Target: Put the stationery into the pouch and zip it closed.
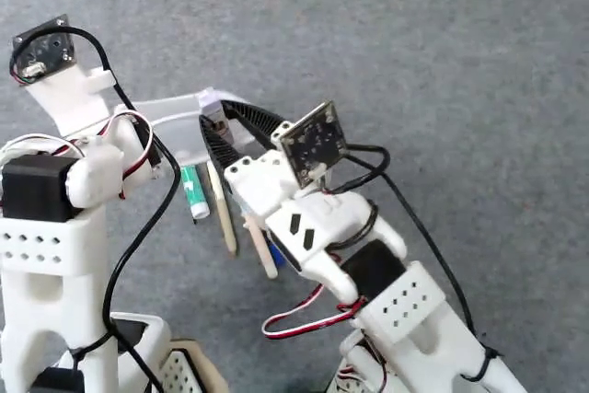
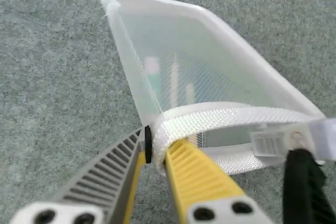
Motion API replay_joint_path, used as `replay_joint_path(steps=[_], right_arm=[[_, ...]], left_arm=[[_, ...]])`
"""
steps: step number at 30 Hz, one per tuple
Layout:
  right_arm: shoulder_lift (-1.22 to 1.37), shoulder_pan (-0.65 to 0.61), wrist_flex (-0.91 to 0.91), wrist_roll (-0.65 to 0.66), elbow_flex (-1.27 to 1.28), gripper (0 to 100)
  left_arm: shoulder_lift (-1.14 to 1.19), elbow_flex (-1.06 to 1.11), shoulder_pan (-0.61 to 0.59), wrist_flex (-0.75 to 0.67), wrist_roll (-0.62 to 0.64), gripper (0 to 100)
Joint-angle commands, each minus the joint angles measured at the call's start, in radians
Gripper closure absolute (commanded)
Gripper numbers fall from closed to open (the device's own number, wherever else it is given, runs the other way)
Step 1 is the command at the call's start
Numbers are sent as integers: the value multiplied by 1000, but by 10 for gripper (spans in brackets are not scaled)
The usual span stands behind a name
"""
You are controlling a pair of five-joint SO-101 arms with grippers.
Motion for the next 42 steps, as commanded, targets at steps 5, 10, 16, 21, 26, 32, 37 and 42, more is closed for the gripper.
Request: replay_joint_path(steps=[5,10,16,21,26,32,37,42], right_arm=[[-13,8,-146,75,47,984],[-13,8,-261,106,102,983],[-13,8,-258,109,97,982],[-18,8,-61,104,25,897],[-21,6,28,103,-30,851],[-21,6,12,103,-50,852],[-22,5,-6,101,-111,853],[-22,5,31,107,-125,851]], left_arm=[[-18,-18,2,8,-8,972],[-18,-15,-1,8,-8,972],[-18,-16,1,8,-8,972],[-18,-18,-4,8,-8,972],[-18,-18,-5,8,-8,972],[-18,-15,-5,8,-9,972],[-18,-16,-7,8,-9,972],[-20,-18,-8,8,-9,972]])
